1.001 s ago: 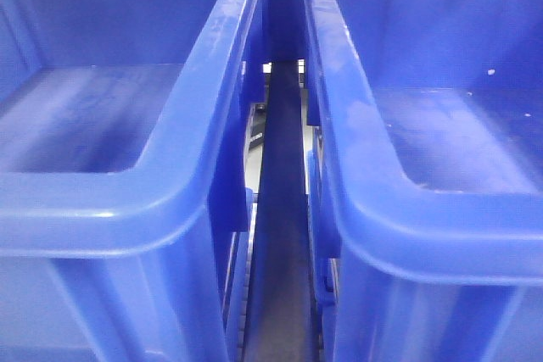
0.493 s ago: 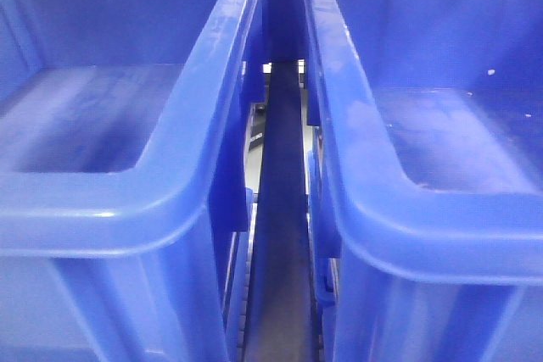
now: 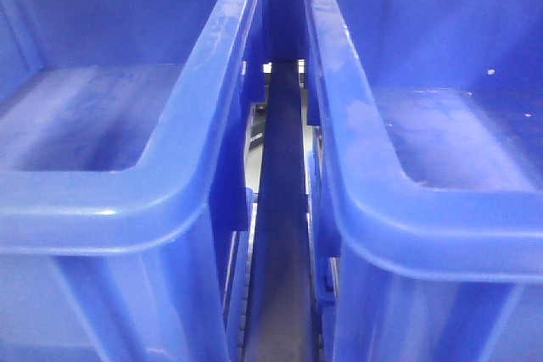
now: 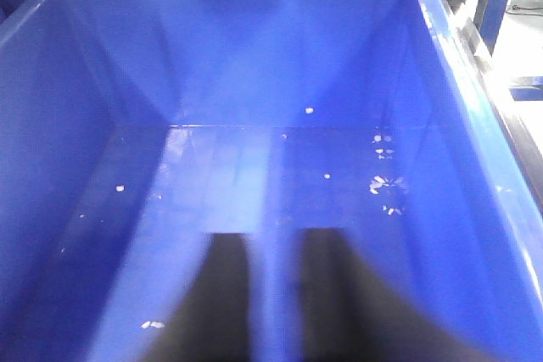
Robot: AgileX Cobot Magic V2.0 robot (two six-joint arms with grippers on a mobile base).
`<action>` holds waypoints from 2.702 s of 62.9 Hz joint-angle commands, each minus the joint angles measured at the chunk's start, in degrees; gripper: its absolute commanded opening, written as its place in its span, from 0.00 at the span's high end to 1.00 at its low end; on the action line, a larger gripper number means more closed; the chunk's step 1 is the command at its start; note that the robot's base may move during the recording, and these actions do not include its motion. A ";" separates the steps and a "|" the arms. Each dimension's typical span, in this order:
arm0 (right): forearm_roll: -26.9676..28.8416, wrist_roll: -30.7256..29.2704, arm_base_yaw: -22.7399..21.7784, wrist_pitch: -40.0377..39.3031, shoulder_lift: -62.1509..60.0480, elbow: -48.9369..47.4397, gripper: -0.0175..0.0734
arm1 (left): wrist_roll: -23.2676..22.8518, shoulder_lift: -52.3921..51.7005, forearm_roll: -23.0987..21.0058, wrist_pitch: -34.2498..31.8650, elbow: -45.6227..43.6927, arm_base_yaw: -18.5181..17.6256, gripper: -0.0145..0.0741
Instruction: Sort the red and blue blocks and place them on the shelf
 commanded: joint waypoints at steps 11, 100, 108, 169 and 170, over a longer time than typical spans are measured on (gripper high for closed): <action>-0.05 -0.50 -0.37 -5.28 0.61 -1.57 0.75 | -0.40 -1.05 -0.56 -4.89 -1.79 -0.04 0.69; 1.19 -0.50 -0.37 11.61 -15.49 -5.56 0.75 | -0.40 -29.35 -2.60 7.02 -1.79 -0.04 0.69; 1.19 -0.50 -0.37 11.53 -15.49 -5.56 0.75 | -0.40 -29.35 -2.60 7.02 -1.79 -0.04 0.69; -0.46 -10.11 -0.42 -1.14 -18.07 4.48 0.75 | -0.40 -29.35 -2.60 7.02 -1.79 -0.04 0.69; -0.46 -11.02 -0.42 -2.27 -18.33 5.21 0.75 | -0.40 -29.35 -2.60 7.02 -1.79 -0.04 0.69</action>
